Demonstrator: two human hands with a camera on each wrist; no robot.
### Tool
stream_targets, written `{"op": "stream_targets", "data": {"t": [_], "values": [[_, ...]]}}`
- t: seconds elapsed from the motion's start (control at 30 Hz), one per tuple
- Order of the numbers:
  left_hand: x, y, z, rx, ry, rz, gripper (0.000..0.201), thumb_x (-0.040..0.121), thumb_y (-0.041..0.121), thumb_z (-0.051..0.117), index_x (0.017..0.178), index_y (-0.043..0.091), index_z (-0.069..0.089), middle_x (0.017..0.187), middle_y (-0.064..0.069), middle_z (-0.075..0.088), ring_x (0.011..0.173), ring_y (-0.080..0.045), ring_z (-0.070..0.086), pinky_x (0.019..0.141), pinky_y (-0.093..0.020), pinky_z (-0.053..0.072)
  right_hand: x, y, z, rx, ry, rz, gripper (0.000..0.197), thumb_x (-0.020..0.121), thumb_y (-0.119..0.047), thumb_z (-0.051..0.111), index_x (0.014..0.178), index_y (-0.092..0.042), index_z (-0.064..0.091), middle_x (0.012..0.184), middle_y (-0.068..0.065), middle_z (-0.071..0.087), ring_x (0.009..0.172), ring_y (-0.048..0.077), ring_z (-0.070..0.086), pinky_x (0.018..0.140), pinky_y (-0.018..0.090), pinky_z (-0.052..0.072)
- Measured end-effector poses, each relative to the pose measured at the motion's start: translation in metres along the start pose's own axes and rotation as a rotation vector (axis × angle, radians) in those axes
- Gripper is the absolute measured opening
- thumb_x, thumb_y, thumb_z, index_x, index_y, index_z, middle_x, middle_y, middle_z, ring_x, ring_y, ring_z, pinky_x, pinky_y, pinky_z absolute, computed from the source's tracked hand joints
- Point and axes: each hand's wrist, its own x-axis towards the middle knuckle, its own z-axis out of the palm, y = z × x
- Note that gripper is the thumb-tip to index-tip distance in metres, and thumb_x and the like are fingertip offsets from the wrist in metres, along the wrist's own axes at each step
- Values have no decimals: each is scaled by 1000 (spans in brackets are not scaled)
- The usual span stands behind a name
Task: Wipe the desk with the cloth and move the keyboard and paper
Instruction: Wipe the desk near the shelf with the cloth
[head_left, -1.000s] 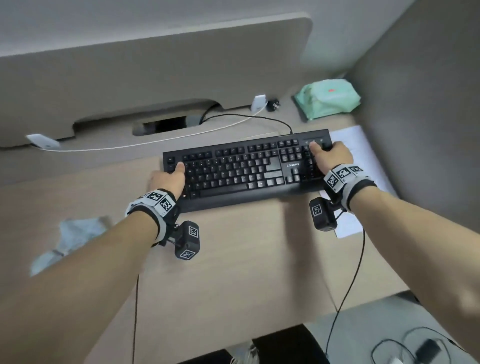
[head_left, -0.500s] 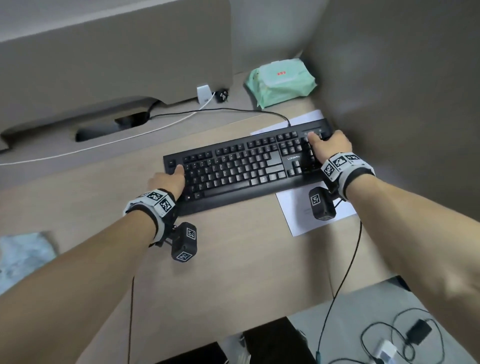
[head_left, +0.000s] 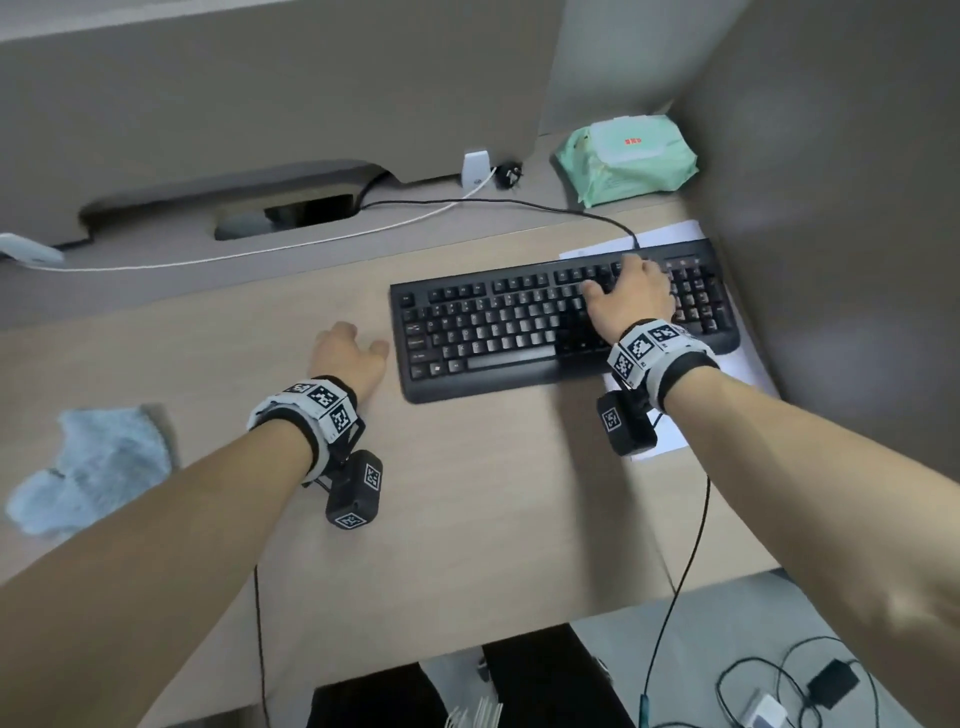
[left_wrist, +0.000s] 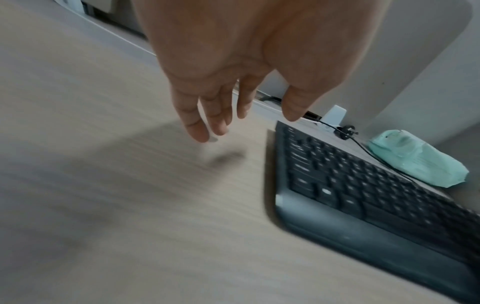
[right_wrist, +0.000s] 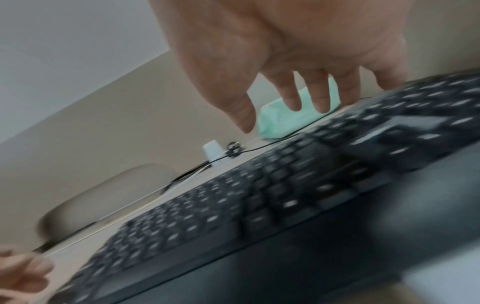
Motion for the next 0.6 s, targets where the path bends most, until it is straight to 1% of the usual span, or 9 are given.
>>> {"op": "stream_targets", "data": {"t": [0.1,0.2,0.3,0.37,0.43,0.5,0.57,0.6], "values": [[3,-47,-38,26,46,-6,55,91,36,56,136,6,47,140,-18,48,123,-37,51,103,-40,41,-33,-54,21,-7,-49,-120,58,91,-44,56,138,-11,43,142,17,46,134,36,38,110,50,32],[8,-106,-85,59,107,-27,50,90,34,56,133,8,50,138,-18,47,123,-37,50,104,-43,41,-72,-114,47,1,-102,-217,55,91,-42,57,136,-12,45,138,17,48,131,36,40,110,51,33],[11,-166,-130,84,148,-57,45,91,32,56,130,9,52,135,-16,48,121,-37,51,103,-45,42,-112,-173,78,8,-155,-321,49,90,-39,57,130,-11,49,133,17,50,126,39,44,105,50,38],[11,-206,-154,118,161,-94,45,90,34,55,129,12,52,135,-13,51,120,-36,53,102,-44,43,-143,-210,100,-4,-204,-397,49,90,-37,56,131,-11,49,134,18,49,125,40,45,104,49,39],[11,-256,-182,114,186,-117,44,90,34,56,129,12,53,134,-13,53,123,-35,51,104,-42,42,-183,-254,132,-15,-292,-503,52,90,-37,56,135,-11,46,139,17,45,128,38,43,106,47,39],[10,-288,-195,120,177,-128,46,91,31,56,131,10,52,139,-17,50,129,-35,46,108,-41,38,-217,-280,155,-28,-385,-625,57,90,-41,59,138,-14,44,141,14,42,129,36,41,106,46,39],[10,-330,-214,156,138,-164,49,90,26,54,135,8,51,143,-20,45,134,-36,41,112,-40,34,-262,-313,184,-81,-467,-795,66,87,-50,60,142,-19,40,144,12,39,130,34,39,107,47,39],[10,-349,-220,170,114,-181,49,88,24,53,134,7,51,143,-21,45,133,-37,41,112,-41,34,-284,-325,196,-130,-520,-880,71,86,-55,60,145,-21,36,148,11,36,133,33,36,108,47,38]]}}
